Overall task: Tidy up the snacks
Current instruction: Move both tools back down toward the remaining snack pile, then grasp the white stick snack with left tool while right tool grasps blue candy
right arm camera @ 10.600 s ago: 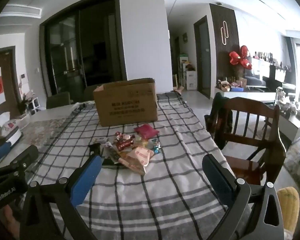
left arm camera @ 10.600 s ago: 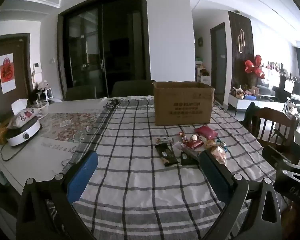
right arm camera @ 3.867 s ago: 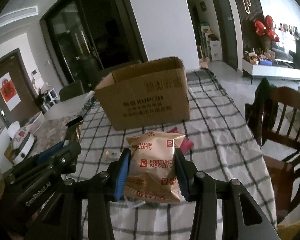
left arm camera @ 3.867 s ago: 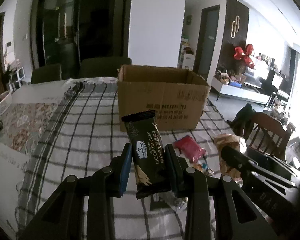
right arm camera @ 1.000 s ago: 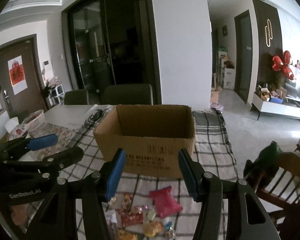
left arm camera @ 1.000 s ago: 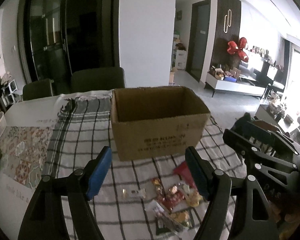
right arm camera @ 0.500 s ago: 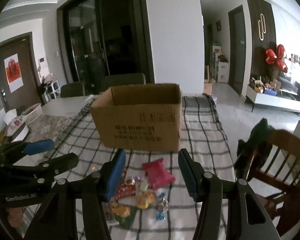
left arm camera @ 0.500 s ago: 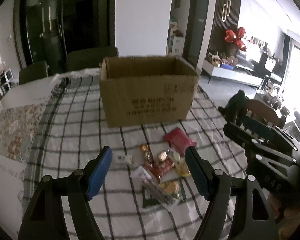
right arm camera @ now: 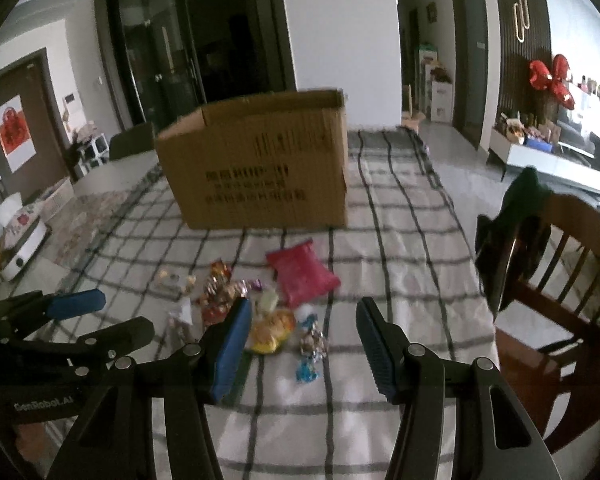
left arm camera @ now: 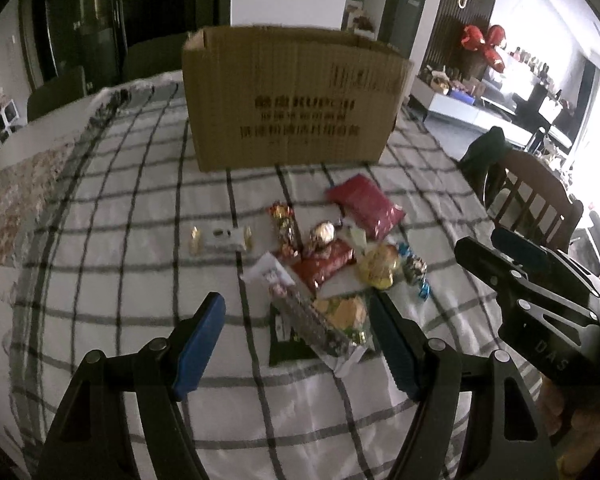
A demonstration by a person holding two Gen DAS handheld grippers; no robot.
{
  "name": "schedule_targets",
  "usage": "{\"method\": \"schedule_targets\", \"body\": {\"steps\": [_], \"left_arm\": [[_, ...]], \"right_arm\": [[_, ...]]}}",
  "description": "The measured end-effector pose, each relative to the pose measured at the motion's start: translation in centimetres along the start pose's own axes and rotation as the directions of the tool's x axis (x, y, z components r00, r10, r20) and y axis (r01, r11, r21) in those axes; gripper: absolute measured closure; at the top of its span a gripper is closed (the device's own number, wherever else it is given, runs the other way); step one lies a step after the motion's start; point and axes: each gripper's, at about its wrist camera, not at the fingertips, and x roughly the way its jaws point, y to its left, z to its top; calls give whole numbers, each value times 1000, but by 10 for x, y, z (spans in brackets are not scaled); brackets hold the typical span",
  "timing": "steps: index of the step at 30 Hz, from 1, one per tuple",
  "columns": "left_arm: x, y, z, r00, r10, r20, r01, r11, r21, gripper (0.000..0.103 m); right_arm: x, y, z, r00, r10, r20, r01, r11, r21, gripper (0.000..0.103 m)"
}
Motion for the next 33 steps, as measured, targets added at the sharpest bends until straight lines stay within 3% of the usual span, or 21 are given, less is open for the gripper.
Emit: {"method": "schedule_targets", "body": {"steps": [9,11,19,33], "left_arm": [[35,6,-7,998,-13,-67,9,998,-56,38],[41,8,-7,997,-19,-76,14,998,-67,39],[57,10,-3,996,-20,-86,13,996,-91,45],[69,15,0,993,-53,-103,38,989,-142,65]], "right_arm": [[26,-6,-16,997,-8,-76,10,1000,23,48],[33,-7,-17,995,-3,-96,6,1000,26,55],[49,-10,-21,992,-3,-127,8,999,35,61],[68,-7,-19,988,8,-156,-2,999,38,72]]}}
